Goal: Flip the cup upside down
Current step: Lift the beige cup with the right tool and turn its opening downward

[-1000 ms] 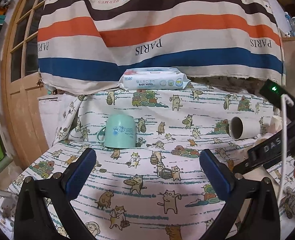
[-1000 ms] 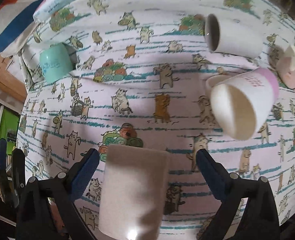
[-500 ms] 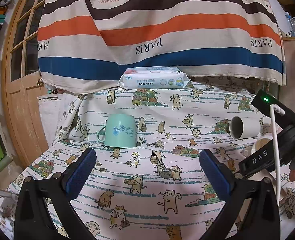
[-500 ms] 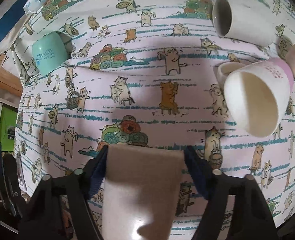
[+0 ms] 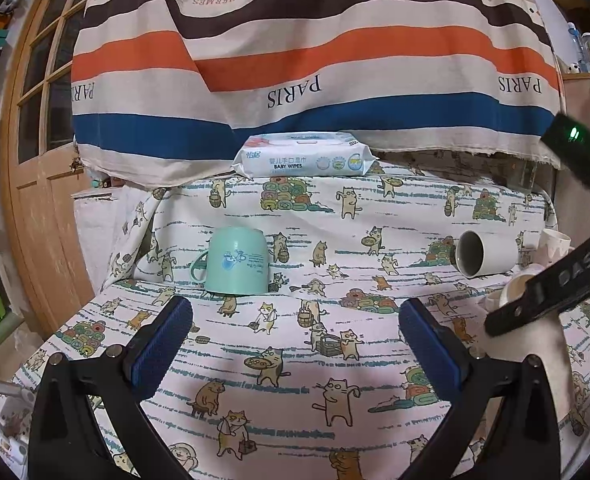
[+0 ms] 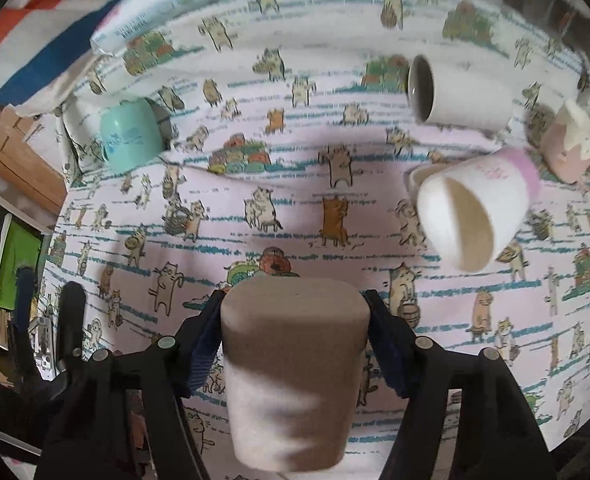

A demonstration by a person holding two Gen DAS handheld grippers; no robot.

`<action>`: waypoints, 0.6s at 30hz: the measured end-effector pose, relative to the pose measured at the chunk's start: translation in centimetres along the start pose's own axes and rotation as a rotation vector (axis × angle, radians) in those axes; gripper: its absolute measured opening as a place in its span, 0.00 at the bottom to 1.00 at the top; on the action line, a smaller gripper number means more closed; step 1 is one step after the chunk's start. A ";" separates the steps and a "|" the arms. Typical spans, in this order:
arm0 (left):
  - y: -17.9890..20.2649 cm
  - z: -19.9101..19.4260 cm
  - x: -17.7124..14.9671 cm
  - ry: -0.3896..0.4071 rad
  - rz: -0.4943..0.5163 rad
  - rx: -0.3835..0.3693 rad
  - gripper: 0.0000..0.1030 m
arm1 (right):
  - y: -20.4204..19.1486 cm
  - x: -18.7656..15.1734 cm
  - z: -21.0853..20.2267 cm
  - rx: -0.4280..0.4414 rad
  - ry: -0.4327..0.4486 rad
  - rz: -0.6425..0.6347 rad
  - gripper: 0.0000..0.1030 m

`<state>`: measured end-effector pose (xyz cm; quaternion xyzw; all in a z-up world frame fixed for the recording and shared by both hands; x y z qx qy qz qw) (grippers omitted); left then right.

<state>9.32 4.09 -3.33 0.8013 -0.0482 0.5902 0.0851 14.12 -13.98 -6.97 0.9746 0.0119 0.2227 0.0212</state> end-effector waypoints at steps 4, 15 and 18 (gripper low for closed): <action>0.1 -0.1 0.0 -0.001 0.004 0.000 1.00 | 0.3 -0.3 -1.4 -0.007 0.038 -0.006 0.67; 0.2 -0.2 0.0 0.000 0.002 -0.006 1.00 | 0.5 -0.2 -3.1 -0.006 0.076 -0.001 0.67; 0.3 -0.3 0.0 -0.001 0.003 -0.007 1.00 | 0.3 -0.1 -3.3 -0.023 0.094 -0.014 0.67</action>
Point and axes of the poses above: each gripper's, at about its wrist camera, not at the fingertips, and z roughly the way its jaws point, y to its right, x to its top, the point moved 10 cm from there along z, roughly the way its jaws point, and after that the axes turned 15 degrees about -x, right-handed, at the moved point
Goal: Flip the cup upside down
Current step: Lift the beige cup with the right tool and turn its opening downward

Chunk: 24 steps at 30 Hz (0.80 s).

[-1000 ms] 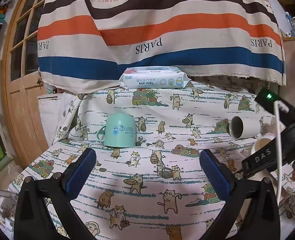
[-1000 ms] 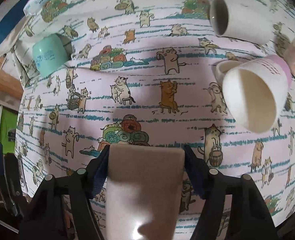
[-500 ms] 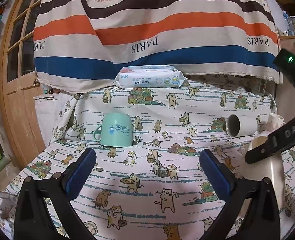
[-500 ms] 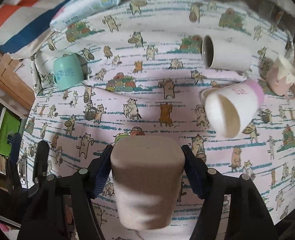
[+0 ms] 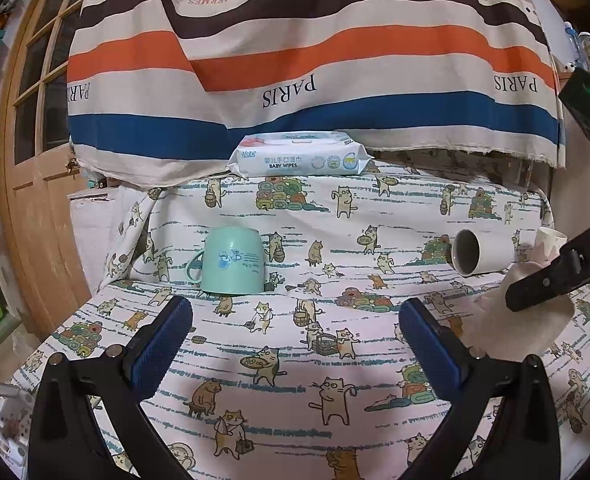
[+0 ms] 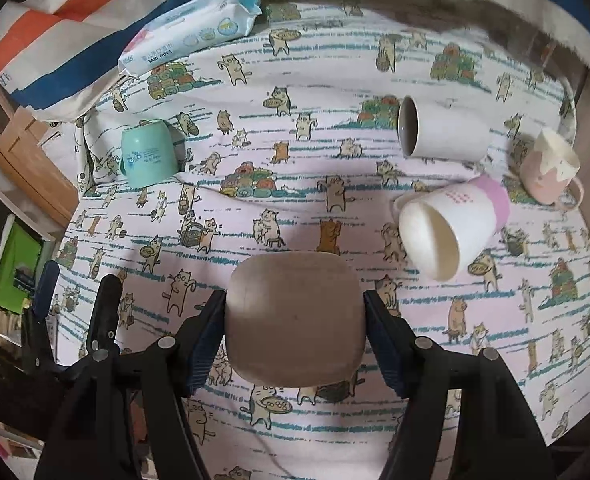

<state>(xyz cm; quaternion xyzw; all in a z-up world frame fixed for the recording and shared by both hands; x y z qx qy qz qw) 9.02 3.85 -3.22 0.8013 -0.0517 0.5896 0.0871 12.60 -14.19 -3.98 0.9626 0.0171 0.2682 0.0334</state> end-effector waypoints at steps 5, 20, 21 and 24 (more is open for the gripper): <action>0.0 0.0 0.0 0.000 -0.001 0.001 1.00 | -0.3 -0.2 0.4 -0.005 -0.008 -0.011 0.67; 0.3 0.1 0.0 -0.003 0.001 -0.003 1.00 | -0.1 -0.3 0.2 -0.021 -0.004 -0.023 0.67; 0.3 0.1 0.0 -0.003 0.001 -0.003 1.00 | -0.1 -0.3 0.3 -0.025 -0.006 -0.028 0.67; 0.3 0.1 0.0 -0.004 0.001 -0.004 1.00 | -0.5 -0.6 0.7 -0.024 -0.018 -0.046 0.67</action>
Point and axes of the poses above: each gripper's, at about its wrist camera, not at the fingertips, and z roughly the way its jaws point, y to its right, x to its top, the point moved 10 cm from there along z, roughly the way its jaws point, and after that the axes turned 15 degrees about -x, right-handed, at the moved point
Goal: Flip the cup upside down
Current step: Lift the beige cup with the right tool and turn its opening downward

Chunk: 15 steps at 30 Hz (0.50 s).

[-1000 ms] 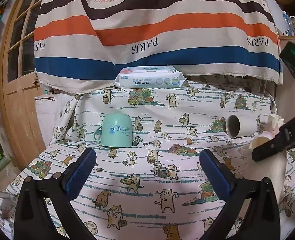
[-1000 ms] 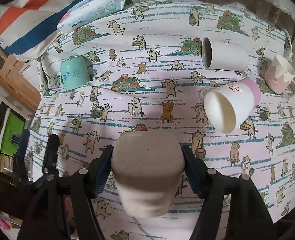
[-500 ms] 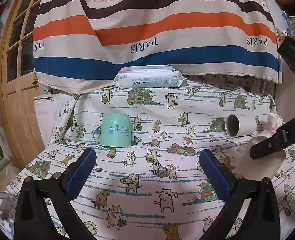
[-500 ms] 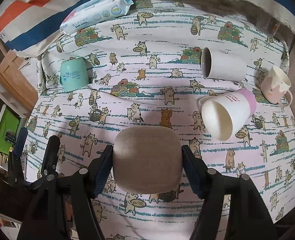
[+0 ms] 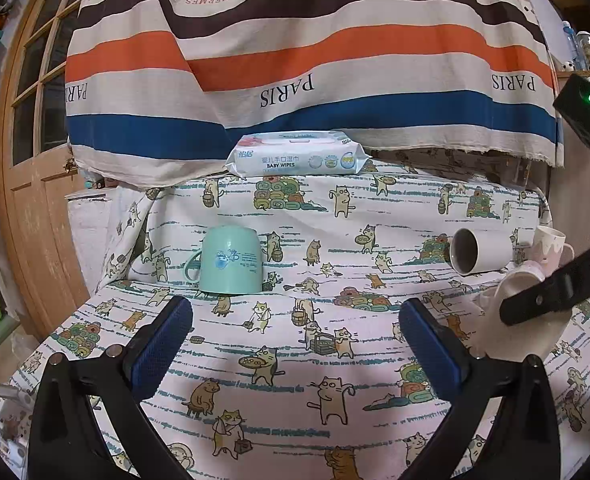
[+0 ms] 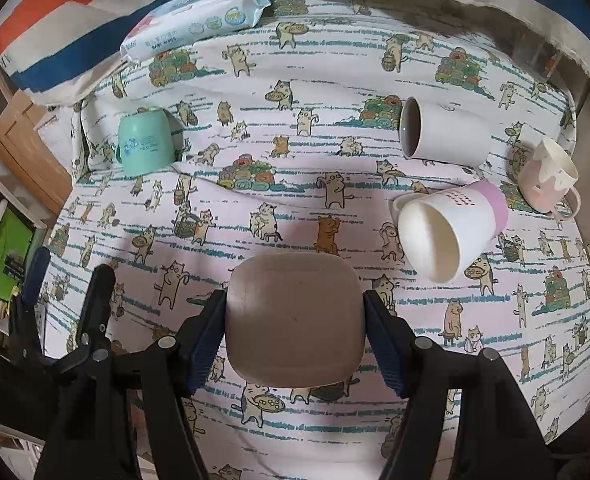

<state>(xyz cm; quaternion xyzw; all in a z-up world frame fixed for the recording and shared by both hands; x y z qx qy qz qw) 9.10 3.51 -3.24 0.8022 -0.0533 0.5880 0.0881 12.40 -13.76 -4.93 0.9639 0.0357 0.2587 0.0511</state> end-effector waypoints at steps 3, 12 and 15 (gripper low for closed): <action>0.0 0.0 0.0 0.001 0.000 -0.001 1.00 | -0.2 0.0 0.0 -0.004 0.004 -0.014 0.67; 0.1 0.0 0.0 0.000 0.000 -0.001 1.00 | -0.2 0.2 -1.1 -0.001 0.022 -0.047 0.76; 0.1 0.0 0.0 0.000 0.000 -0.001 1.00 | 0.1 0.5 -1.9 -0.022 0.058 -0.058 0.80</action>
Point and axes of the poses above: each gripper's, at about its wrist camera, not at the fingertips, and z roughly the way its jaws point, y to its right, x to its top, the point moved 10 cm from there along z, roughly the way its jaws point, and after that the axes turned 15 degrees about -x, right-handed, at the moved point
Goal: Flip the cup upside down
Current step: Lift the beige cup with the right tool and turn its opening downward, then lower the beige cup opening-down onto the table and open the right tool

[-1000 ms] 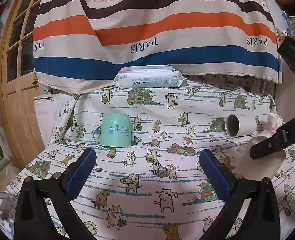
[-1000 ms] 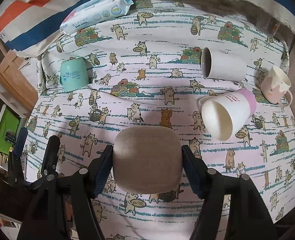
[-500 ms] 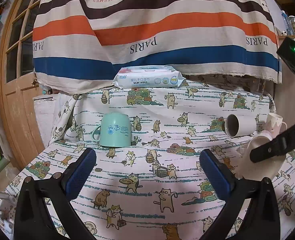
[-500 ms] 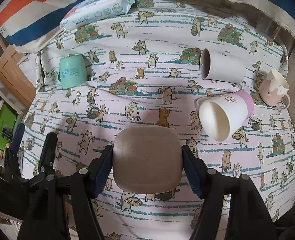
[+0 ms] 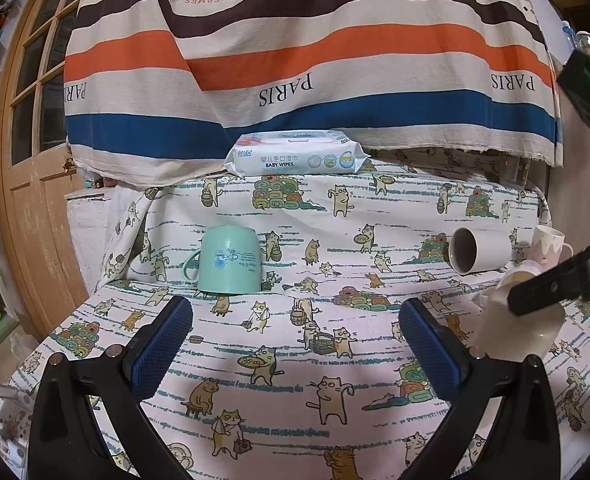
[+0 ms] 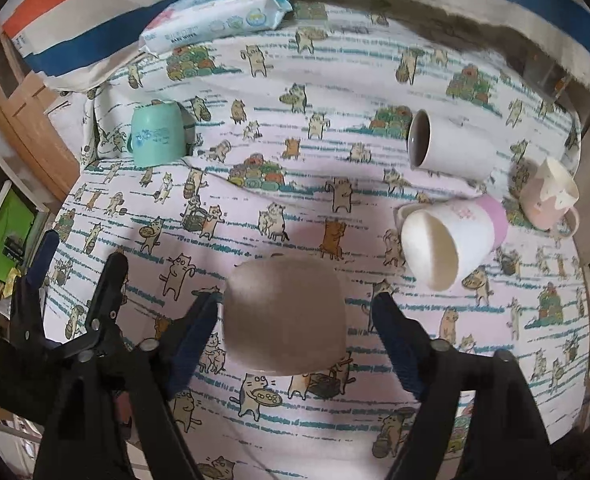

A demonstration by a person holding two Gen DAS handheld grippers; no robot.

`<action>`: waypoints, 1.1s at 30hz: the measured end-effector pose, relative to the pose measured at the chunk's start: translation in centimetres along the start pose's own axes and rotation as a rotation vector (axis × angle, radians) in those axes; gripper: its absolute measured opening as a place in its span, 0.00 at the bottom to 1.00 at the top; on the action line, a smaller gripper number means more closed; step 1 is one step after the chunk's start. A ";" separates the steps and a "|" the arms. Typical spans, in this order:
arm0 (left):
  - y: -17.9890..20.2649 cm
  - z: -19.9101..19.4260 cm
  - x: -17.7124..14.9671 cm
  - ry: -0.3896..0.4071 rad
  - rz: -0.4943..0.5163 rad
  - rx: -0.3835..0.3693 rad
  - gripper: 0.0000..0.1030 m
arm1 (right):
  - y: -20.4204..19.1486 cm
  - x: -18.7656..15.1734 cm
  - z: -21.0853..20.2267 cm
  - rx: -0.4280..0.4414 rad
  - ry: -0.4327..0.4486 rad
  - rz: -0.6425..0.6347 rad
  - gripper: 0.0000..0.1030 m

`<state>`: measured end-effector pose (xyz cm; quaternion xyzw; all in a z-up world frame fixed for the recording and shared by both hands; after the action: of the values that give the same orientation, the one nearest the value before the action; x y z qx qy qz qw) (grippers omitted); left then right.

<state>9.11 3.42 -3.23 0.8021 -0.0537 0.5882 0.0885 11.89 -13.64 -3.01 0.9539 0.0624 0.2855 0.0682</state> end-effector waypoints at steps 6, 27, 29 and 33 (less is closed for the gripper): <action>0.0 0.0 0.0 0.000 0.000 0.000 1.00 | 0.7 0.5 -1.6 0.023 0.038 0.009 0.82; 0.3 0.1 0.0 -0.002 0.000 -0.017 1.00 | 6.8 -2.9 -3.2 0.150 0.501 0.161 1.00; 0.3 0.1 0.0 -0.003 -0.001 -0.016 1.00 | 8.1 -3.1 -3.5 0.157 0.561 0.216 1.00; 0.3 0.1 0.1 0.003 0.003 -0.015 1.00 | 10.1 -3.3 -3.8 0.102 0.689 0.268 1.00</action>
<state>9.19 3.12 -3.16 0.8005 -0.0593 0.5890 0.0935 7.80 -23.74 0.06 0.8038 -0.0295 0.5927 -0.0421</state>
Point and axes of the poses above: each gripper's, at about its wrist camera, not at the fingertips, and z roughly the way its jaws point, y to its right, x to its top, the point moved 10 cm from there along z, roughly the way its jaws point, and after that the axes turned 15 degrees about -x, right-handed, at the moved point
